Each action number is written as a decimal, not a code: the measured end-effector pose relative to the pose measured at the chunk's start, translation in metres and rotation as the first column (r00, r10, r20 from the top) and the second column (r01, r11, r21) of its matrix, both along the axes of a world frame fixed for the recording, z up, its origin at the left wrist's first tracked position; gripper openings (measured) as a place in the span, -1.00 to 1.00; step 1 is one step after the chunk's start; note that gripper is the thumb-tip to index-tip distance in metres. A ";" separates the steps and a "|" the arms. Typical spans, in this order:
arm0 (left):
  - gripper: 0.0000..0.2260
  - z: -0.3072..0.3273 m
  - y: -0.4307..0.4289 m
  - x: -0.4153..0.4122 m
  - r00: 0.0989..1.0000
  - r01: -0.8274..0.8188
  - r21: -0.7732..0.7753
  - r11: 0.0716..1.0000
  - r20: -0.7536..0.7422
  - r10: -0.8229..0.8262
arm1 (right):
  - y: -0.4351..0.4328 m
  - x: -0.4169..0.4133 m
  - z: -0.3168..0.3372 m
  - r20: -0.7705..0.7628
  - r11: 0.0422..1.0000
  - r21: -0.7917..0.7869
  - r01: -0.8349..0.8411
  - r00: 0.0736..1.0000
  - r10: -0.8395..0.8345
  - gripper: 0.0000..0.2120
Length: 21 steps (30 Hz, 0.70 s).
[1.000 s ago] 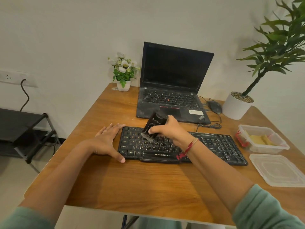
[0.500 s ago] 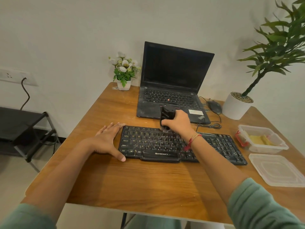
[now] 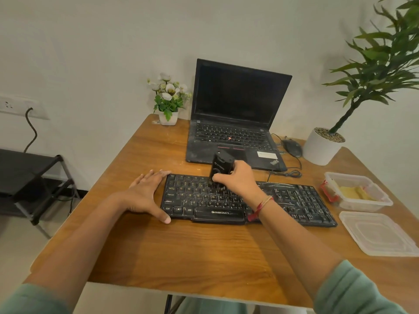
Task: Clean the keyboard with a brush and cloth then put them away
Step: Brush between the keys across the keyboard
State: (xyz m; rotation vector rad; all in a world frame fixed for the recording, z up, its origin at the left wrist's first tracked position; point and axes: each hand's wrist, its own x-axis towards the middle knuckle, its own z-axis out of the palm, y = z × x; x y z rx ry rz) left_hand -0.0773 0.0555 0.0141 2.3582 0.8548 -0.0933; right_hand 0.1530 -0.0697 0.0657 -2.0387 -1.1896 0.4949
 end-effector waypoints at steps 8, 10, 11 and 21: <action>0.36 -0.001 0.001 0.000 1.000 0.008 0.003 1.000 -0.001 -0.008 | -0.008 0.010 0.007 0.035 0.996 0.045 0.081 0.996 -0.082 -0.81; 0.35 -0.001 0.001 0.000 1.000 0.006 0.000 1.000 0.000 -0.006 | -0.008 -0.001 0.001 -0.020 1.000 0.012 -0.010 1.000 0.010 -0.80; 0.35 -0.001 0.001 0.000 1.000 0.007 0.001 1.000 0.001 -0.007 | -0.009 -0.002 0.002 -0.041 1.000 0.012 -0.018 0.999 0.018 -0.81; 0.33 -0.003 0.005 0.000 1.000 0.017 0.001 1.000 -0.019 -0.017 | -0.012 0.003 -0.003 -0.167 0.999 0.043 0.016 0.986 -0.009 -0.78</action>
